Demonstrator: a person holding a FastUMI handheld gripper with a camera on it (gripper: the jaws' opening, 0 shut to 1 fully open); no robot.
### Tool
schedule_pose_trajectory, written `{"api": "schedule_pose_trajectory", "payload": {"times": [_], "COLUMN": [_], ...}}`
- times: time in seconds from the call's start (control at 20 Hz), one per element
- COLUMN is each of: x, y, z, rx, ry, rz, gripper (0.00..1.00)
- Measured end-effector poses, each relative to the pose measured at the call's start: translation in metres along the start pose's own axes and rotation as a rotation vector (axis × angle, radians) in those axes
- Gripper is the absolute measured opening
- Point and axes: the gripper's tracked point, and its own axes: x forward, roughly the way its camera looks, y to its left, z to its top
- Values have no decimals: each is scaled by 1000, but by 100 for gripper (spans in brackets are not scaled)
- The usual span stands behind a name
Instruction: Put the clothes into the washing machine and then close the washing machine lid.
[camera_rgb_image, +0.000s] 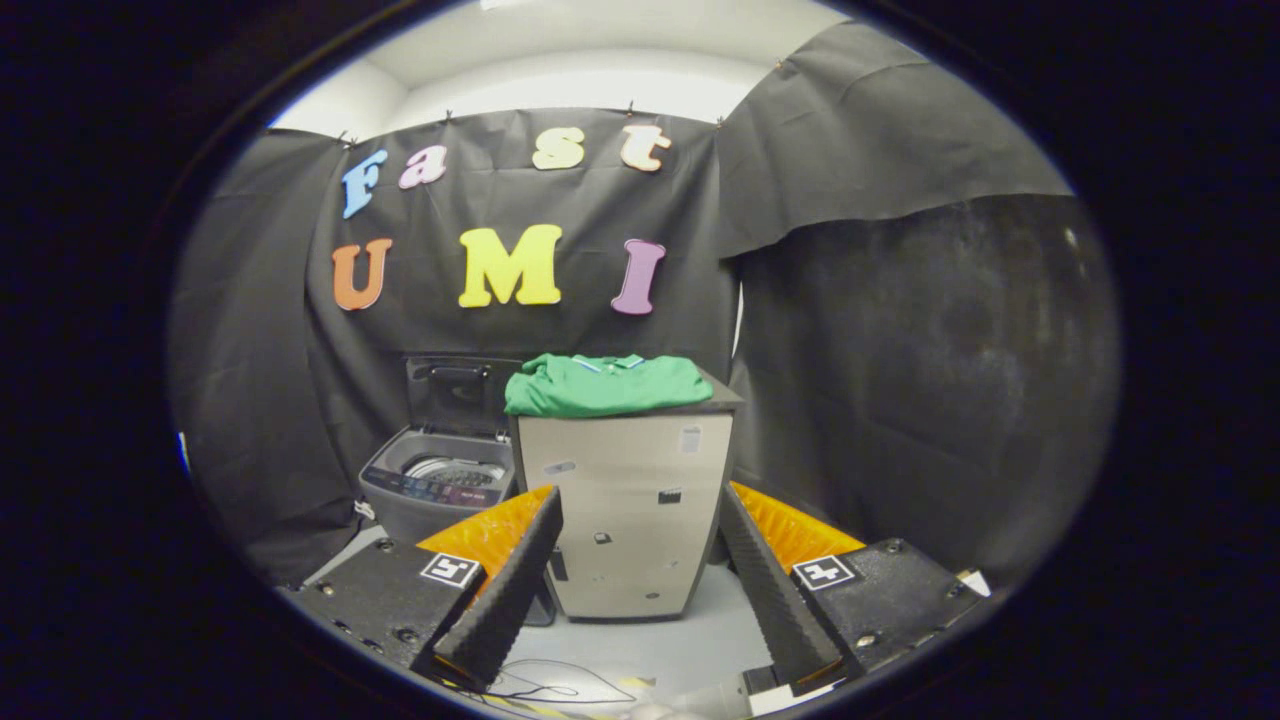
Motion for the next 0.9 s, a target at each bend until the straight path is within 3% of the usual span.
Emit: {"api": "schedule_pose_trajectory", "payload": {"times": [0.4, 0.9], "x": [80, 246], "y": [1, 26], "z": [99, 194], "rx": [10, 23], "ry": [-27, 34], "rz": [12, 85], "gripper": [99, 99]}}
